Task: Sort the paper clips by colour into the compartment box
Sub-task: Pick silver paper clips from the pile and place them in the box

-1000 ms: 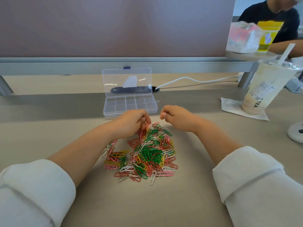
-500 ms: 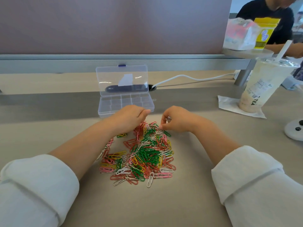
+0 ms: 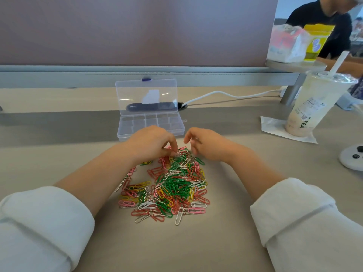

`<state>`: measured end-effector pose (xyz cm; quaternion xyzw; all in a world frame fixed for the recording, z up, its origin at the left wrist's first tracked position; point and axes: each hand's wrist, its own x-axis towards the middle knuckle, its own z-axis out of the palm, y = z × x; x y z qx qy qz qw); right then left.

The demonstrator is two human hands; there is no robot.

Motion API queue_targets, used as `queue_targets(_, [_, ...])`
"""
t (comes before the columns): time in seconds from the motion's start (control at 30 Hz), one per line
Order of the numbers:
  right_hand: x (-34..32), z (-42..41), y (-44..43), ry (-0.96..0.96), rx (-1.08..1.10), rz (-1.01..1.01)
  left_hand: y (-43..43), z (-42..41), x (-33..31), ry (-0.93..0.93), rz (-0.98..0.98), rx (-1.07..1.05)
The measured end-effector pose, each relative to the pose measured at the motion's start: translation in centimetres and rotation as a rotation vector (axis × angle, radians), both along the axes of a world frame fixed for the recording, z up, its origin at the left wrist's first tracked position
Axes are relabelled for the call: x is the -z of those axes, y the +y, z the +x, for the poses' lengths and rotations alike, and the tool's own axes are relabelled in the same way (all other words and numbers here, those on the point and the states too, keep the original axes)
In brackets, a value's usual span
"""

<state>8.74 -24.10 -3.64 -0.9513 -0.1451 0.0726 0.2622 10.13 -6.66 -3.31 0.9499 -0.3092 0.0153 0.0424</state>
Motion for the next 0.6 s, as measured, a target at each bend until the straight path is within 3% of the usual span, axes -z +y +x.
queue_targets(0.37, [0.33, 0.09, 0.22, -0.093, -0.013, -0.048, 0.01, -0.22, -0.26, 0.160, 0.021, -0.041])
queue_targets(0.6, [-0.15, -0.40, 0.10, -0.044, -0.007, -0.072, 0.04, -0.36, -0.51, 0.176, -0.006, -0.077])
